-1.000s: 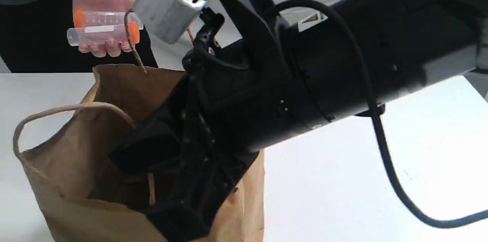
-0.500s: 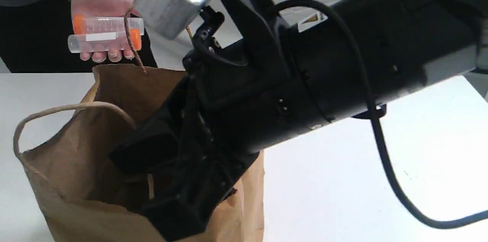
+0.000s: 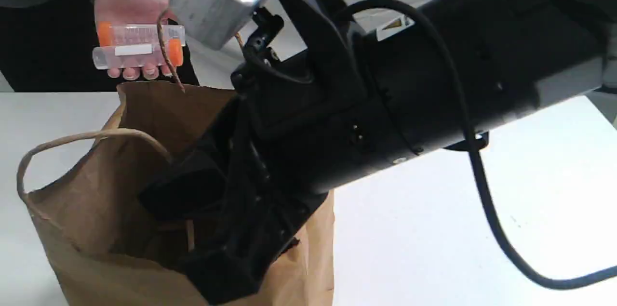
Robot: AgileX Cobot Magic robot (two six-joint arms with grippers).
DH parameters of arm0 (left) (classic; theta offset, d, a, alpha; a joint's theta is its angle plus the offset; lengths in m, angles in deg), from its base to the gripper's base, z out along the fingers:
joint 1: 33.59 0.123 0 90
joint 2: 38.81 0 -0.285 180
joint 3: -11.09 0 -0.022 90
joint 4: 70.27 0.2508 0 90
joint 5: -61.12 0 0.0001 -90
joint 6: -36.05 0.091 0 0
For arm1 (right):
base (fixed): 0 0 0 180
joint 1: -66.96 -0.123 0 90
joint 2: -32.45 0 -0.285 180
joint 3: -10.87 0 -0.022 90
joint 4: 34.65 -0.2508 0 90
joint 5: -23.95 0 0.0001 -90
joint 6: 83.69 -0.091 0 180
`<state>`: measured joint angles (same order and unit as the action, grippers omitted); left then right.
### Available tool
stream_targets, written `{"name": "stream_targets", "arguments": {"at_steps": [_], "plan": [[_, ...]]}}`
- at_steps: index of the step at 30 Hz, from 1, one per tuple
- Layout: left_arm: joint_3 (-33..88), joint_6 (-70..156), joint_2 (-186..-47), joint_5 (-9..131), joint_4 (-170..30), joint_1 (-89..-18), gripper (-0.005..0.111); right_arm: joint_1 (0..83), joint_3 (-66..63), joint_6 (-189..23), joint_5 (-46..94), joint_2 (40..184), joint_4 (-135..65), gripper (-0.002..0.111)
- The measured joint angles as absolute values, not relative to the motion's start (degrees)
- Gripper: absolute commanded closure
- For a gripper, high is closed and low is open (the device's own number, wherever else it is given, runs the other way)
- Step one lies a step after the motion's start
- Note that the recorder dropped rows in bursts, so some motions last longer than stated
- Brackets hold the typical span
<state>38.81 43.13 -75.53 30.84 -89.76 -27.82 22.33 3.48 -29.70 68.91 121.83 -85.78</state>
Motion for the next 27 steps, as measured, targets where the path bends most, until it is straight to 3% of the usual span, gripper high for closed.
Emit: {"name": "stream_targets", "arguments": {"at_steps": [7,15,27], "plan": [[19.9,65.7,-96.9,13.3,-108.5,-27.8,0.107,22.3,3.5,-29.7,68.9,121.8,-85.8,0.108],[0.7,76.8,-119.9,-7.3,-111.6,-27.9,0.106,22.3,3.5,-29.7,68.9,121.8,-85.8,0.108],[-3.0,90.8,-132.7,-8.7,-103.8,-36.9,0.08,22.3,3.5,-29.8,68.9,121.8,-85.8,0.108]]}}
